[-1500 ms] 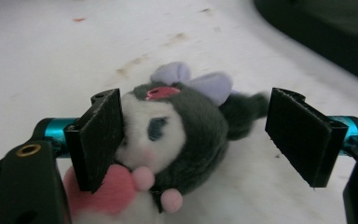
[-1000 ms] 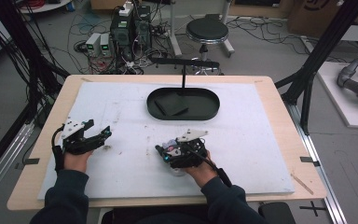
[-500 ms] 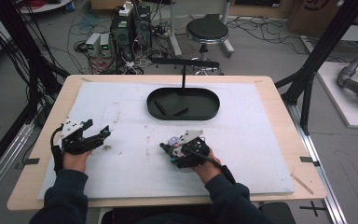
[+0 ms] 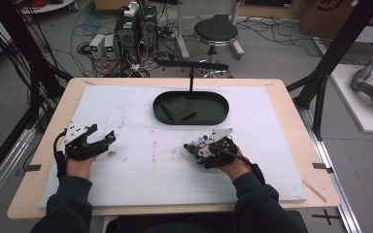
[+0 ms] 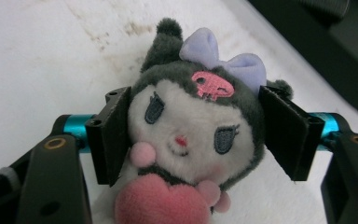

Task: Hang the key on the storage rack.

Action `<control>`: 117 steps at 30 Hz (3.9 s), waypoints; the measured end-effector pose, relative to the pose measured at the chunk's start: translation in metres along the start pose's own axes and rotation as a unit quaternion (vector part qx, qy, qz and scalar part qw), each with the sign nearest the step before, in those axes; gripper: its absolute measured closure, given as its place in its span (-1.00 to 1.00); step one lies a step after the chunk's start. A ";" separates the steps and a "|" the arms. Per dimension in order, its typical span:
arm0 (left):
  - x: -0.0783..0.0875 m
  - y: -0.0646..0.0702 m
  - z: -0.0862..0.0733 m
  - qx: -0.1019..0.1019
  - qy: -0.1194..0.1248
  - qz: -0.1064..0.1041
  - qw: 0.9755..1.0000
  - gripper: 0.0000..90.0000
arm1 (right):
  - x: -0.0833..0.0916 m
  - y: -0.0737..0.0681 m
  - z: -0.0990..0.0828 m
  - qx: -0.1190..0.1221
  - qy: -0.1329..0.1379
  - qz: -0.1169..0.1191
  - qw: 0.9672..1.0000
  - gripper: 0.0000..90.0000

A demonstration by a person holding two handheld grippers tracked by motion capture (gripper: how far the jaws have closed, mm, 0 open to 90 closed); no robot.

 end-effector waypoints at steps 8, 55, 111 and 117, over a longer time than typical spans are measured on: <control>-0.001 0.000 0.000 0.000 -0.001 -0.001 1.000 -0.40 | -0.003 0.008 -0.014 -0.074 -0.005 0.005 0.997 -0.54; -0.002 -0.001 0.000 0.003 0.000 -0.002 1.000 -0.40 | 0.084 0.108 0.049 -0.109 0.044 -0.020 0.993 -0.19; -0.003 0.001 0.001 -0.001 0.005 -0.008 1.000 -0.40 | 0.055 0.199 0.066 -0.191 -0.012 -0.171 0.967 -0.20; -0.001 -0.001 0.001 0.000 0.006 -0.005 1.000 -0.40 | 0.035 0.194 0.065 -0.200 -0.020 -0.164 0.966 -0.19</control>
Point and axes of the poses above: each handheld gripper's, and its own axes: x roughly backward along the jaws, z roughly out of its top, y roughly to its right, the point moved 6 cm from there along -x, roughly forward along the jaws, and after that the axes turned 7 degrees about -y, right-handed, at the moved point
